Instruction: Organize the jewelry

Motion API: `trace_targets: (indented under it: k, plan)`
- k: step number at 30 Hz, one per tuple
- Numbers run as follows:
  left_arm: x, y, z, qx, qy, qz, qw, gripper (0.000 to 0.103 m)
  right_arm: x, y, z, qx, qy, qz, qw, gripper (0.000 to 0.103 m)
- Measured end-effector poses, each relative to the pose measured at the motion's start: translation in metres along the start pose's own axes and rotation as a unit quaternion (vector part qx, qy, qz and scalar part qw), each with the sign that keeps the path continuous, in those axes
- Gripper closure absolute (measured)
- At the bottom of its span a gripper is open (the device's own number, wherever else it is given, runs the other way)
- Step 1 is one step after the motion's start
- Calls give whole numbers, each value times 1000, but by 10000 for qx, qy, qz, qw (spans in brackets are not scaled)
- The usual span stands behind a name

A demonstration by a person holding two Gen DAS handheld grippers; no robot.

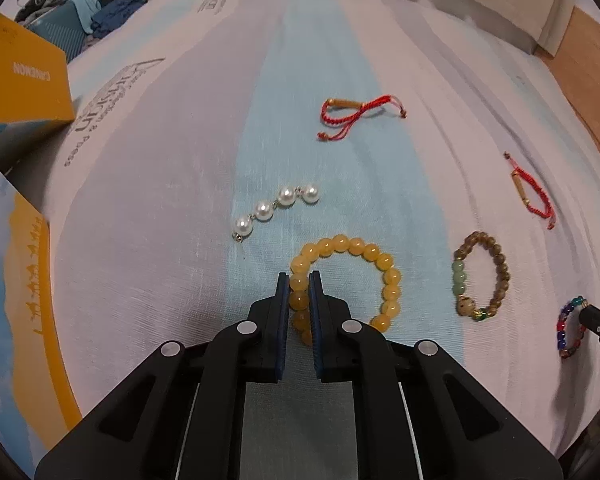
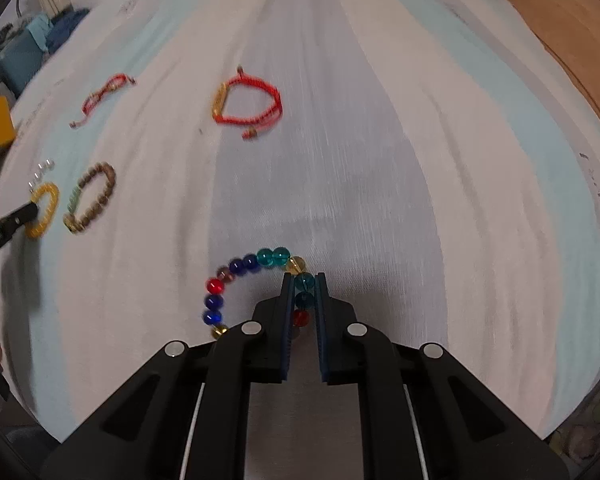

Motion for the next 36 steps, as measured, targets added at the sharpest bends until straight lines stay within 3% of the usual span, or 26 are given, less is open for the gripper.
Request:
trace_targets:
  k: [12,26,29,36]
  plan:
    - [31,-3,12,-48,184,234,9995,94,35,-12,-19,-21,-215,522,9984,94]
    - [73,-1,36,-289,332,531,9976,94,63,-22,-36,72,-156,811,9966,94]
    - [80,2,43,-328,629,507,9962,94,65,-22,-41,87,-161,791,9967,94]
    - [101,4,35,-254,431,635,9967,94,82,-25,-53,114,-42,986,9951,94]
Point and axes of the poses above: each gripper's, at about its wrist camera, not at the fingertips, and x roughly against the way its jaws point, z to its right, y to its underside, the point moved 10 cm from there along -x, roughly the way its jaws point, and after that the axes turned 13 degrees about -z, right-handed, at the moved point
